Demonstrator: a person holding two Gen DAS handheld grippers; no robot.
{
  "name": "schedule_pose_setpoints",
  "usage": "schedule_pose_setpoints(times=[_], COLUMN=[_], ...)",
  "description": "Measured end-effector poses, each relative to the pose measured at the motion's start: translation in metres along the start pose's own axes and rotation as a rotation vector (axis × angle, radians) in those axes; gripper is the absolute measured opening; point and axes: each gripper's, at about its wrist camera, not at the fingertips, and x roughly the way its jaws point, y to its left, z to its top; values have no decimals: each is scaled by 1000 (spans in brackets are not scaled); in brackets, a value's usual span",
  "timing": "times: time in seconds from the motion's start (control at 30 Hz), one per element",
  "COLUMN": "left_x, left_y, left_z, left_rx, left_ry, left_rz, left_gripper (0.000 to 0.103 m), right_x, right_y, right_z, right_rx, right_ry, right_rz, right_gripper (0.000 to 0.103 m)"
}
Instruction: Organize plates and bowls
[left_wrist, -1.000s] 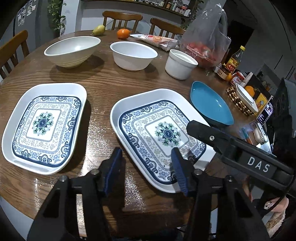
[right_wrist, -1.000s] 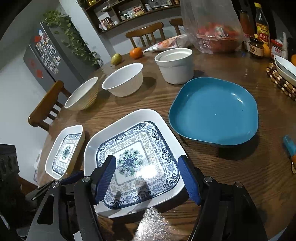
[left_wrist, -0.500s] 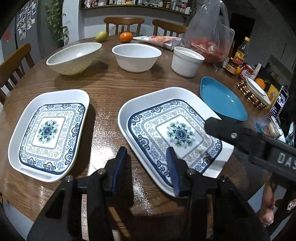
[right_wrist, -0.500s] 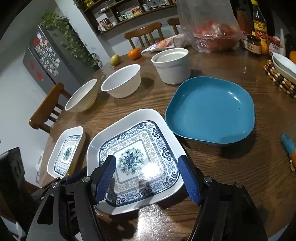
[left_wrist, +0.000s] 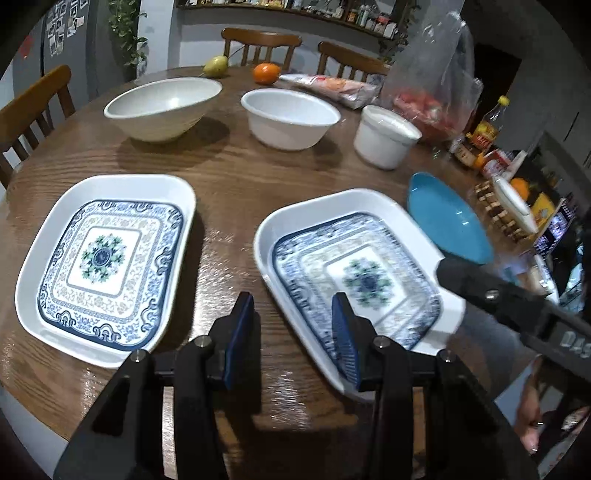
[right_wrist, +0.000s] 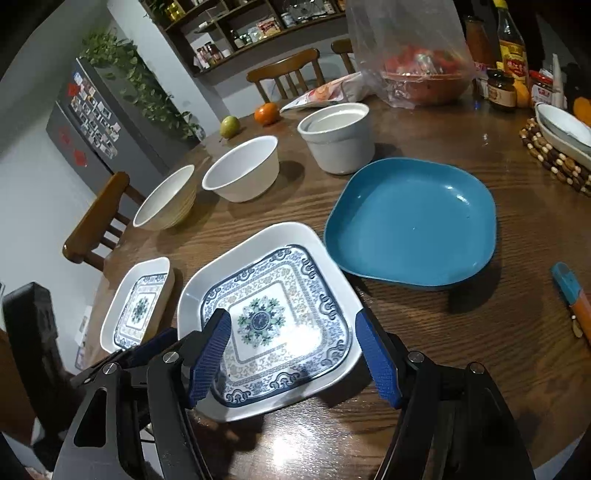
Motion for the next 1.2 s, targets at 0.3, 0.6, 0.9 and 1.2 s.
schedule_pose_setpoints(times=[0.3,0.6,0.9,1.2], left_x=[9,13,13,10], left_y=[-18,-17,-15,-7], left_z=[-5,-4,-3,0], left_rx=[5,11,46,19], left_ry=[48,60,61,62], left_rz=[-41,-39,-11,-15], left_gripper=[59,59,61,60], right_x=[7,21,17,20], right_y=[1,-3,-2,0], right_z=[0,-5,-12,-14], right_rx=[-5,7,31,72], right_ry=[16,62,67,99], right_rz=[-43,-34,9,84], right_gripper=[71,71,71,71])
